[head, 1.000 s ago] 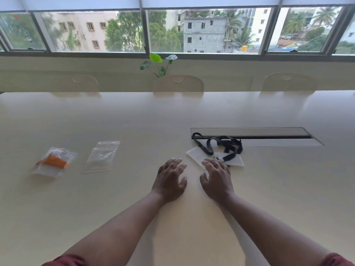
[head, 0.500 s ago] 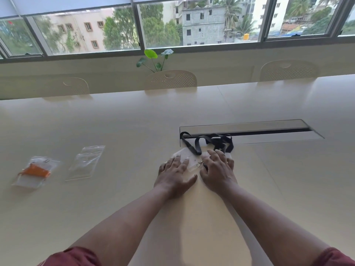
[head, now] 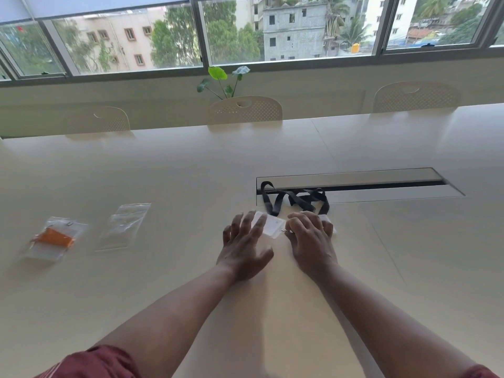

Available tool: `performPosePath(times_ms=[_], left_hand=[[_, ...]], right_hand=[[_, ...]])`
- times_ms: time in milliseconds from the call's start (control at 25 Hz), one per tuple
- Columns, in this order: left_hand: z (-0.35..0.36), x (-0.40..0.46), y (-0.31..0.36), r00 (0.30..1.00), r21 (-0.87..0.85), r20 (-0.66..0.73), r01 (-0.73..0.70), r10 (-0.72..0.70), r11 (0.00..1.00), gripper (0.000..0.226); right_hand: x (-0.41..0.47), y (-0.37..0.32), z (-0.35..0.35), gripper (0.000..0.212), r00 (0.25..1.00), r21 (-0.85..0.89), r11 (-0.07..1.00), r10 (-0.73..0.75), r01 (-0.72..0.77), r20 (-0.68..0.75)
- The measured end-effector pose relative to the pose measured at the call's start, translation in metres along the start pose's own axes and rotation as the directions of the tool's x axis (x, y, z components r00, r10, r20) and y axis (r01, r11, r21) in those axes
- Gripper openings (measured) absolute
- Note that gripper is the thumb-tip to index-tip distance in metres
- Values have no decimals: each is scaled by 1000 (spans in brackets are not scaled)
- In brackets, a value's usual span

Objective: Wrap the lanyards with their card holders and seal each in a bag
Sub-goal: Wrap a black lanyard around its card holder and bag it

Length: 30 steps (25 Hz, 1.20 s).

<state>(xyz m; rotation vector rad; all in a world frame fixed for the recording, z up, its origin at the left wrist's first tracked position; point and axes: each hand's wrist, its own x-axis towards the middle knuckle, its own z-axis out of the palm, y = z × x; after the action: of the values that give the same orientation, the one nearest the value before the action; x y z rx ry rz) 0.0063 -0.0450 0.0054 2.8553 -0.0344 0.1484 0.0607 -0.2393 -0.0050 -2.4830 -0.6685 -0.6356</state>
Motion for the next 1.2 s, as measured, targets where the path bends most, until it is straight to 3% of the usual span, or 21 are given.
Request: performPosePath(times_ms=[200,320,560,800,920,1000,1080,1200], left_hand=[[-3,-1,1,999,-47,24,-37,38,998,90],[-1,0,0,998,-92,-13,-61,60,994,72],[1,-1,-6,970,-252,-234,-125,65,960,45],[-2,-9,-11,913,-547,-375,-80,-158,833,24],[-7,-11,-16,910,-736,-297,-26,-288,677,20],[-11,-15,-20,930,-889,-137,35,-340,456,22],[-17,-21,-24,945,-957,24,116,-326,265,24],[-29,-29,-33,953,-971,166,202,-255,125,23]], right_hand=[[-6,-2,-1,12,968,-71,975,-216,209,-128],[-10,-2,1,8,935,-112,943,-327,314,-139],[-10,-3,4,13,942,-159,944,-310,289,-128],[-18,-23,6,19,948,-155,947,-298,280,-110],[-20,-32,4,16,950,-151,949,-292,275,-106],[-21,-37,1,14,955,-159,951,-283,267,-90],[-21,-40,-2,12,963,-166,954,-263,249,-65],[-21,-52,-4,12,974,-169,964,-218,207,-53]])
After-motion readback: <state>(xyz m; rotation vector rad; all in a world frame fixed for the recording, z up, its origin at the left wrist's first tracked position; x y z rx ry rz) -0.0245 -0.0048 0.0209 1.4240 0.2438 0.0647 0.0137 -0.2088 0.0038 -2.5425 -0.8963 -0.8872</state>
